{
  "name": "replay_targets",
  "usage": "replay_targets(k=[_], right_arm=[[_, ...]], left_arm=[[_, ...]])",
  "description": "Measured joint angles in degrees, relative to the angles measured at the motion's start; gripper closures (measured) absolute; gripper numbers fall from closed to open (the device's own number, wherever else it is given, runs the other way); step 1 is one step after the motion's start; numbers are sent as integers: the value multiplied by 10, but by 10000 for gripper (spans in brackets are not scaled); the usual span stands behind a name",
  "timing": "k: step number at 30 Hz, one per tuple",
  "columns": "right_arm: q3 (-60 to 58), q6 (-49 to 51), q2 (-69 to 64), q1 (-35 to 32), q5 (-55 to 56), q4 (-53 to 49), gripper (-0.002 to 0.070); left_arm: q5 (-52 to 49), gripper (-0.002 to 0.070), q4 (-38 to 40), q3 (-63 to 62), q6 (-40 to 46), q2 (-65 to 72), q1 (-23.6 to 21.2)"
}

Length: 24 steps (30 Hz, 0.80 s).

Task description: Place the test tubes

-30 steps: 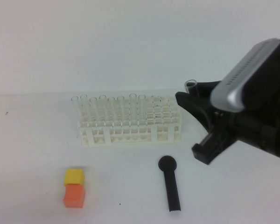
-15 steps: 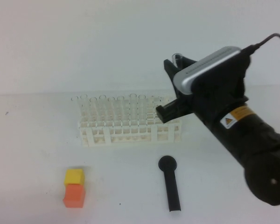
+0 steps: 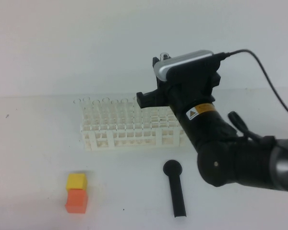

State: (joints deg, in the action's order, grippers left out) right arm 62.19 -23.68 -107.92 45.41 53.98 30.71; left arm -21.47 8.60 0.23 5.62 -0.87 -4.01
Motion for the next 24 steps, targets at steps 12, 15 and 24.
replay_targets(k=[12, 15, 24], right_arm=[[23, 19, -62, 0, 28, 39, 554], [25, 26, -71, 0, 34, 39, 554], [50, 31, -107, 0, 38, 19, 554]], left_arm=[[-3, 676, 1, 0, -2, 0, 0], [-3, 676, 1, 0, -2, 0, 0], [0, 676, 2, 0, -2, 0, 0]])
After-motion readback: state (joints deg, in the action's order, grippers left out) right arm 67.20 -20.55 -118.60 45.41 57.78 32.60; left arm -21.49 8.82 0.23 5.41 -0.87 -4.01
